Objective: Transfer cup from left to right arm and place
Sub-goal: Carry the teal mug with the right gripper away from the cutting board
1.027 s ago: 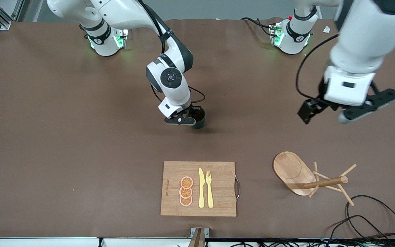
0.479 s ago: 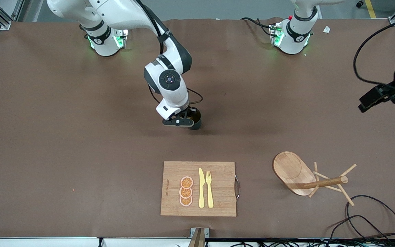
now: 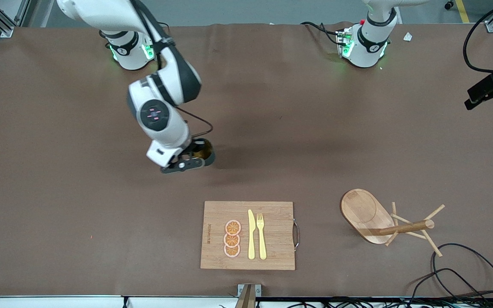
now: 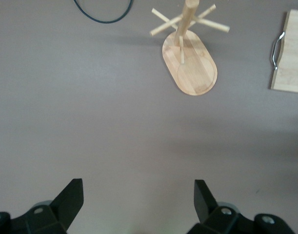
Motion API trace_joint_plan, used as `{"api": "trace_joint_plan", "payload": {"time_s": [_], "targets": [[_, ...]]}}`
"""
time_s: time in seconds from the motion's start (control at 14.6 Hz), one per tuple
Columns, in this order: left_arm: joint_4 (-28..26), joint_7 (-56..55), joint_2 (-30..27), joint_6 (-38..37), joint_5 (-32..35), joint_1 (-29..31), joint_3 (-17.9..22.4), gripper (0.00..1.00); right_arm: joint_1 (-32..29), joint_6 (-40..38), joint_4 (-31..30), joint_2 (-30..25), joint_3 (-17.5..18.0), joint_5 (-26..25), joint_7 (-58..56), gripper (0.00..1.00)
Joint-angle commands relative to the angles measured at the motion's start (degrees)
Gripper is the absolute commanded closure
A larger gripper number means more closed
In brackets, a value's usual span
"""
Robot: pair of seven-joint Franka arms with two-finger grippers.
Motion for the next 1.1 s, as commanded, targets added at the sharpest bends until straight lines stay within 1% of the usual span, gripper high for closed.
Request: {"api": "trace_joint_plan", "payload": {"time_s": [0.0, 0.27, 0.48, 0.62, 0.82, 1.03], "targets": [[-3.3, 1.4, -3.2, -0.2, -1.0, -1.1, 1.0, 0.00, -6.6, 0.6, -6.4, -5.0, 1.1, -0.9, -11.7, 1.00], [-3.3, 1.6, -3.4, -0.2, 0.0, -2.3, 0.6, 0.00, -14.6, 0.5, -8.6, -6.4, 1.1, -1.1, -25.9, 0.99], [-3.3, 2.6, -3.4, -0.7, 0.0, -2.2, 0.6, 0.00, -20.1, 1.4, -9.7, -6.4, 1.2, -2.8, -35.4, 0.99], [-3.2, 2.6, -3.0, -0.7, 0.1, -2.3, 0.5, 0.00, -23.4, 4.2, -10.7, -5.9, 1.2, -3.7, -43.5, 0.99], [-3.2, 2.6, -2.9, -0.7, 0.3, -2.3, -0.2, 0.00, -27.6, 11.1, -12.5, -5.2, 1.2, -3.7, -57.1, 0.99], [-3.2, 2.7, -3.2, -1.1, 1.5, -2.2, -1.1, 0.00, -30.1, 14.6, -12.4, -2.8, 1.2, -3.8, -64.7, 0.99]]}}
